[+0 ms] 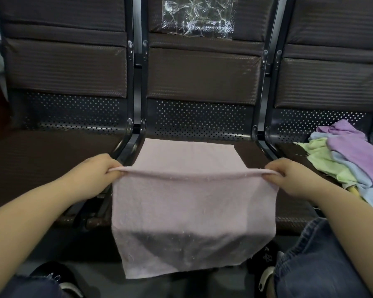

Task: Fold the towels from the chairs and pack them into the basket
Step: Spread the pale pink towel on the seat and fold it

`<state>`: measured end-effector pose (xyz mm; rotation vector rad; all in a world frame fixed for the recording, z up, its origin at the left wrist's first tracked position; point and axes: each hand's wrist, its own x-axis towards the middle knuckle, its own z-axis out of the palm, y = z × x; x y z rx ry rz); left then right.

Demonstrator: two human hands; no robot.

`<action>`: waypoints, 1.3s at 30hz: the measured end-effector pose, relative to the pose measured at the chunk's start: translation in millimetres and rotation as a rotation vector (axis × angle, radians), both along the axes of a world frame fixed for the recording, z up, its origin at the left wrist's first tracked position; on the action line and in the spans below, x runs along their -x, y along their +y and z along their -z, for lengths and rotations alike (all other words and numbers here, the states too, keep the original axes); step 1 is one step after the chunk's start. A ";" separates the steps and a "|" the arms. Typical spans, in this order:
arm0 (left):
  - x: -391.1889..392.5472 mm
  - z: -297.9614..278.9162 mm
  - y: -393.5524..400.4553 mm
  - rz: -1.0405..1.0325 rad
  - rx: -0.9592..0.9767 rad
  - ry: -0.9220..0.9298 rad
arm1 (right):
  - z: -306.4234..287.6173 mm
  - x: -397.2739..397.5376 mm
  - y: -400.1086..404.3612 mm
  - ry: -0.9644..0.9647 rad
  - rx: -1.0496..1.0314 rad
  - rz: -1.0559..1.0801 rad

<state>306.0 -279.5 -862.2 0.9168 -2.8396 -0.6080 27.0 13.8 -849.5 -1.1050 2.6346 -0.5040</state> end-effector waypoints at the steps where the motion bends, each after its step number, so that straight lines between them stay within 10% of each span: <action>1: -0.6 -0.7 -1.6 0.003 0.004 0.052 | -2.6 -1.4 0.3 -0.001 0.061 0.011; 11: -5.3 0.3 -17.8 -0.045 -0.519 0.232 | -2.3 9.4 0.9 -0.077 0.097 0.126; 23: 65.0 16.9 -39.9 -0.347 0.032 0.448 | 32.5 35.1 -69.9 0.212 0.284 0.305; 39: 135.3 82.1 -42.3 -0.178 -0.085 -0.026 | 89.4 59.8 -126.4 -0.031 -0.034 0.129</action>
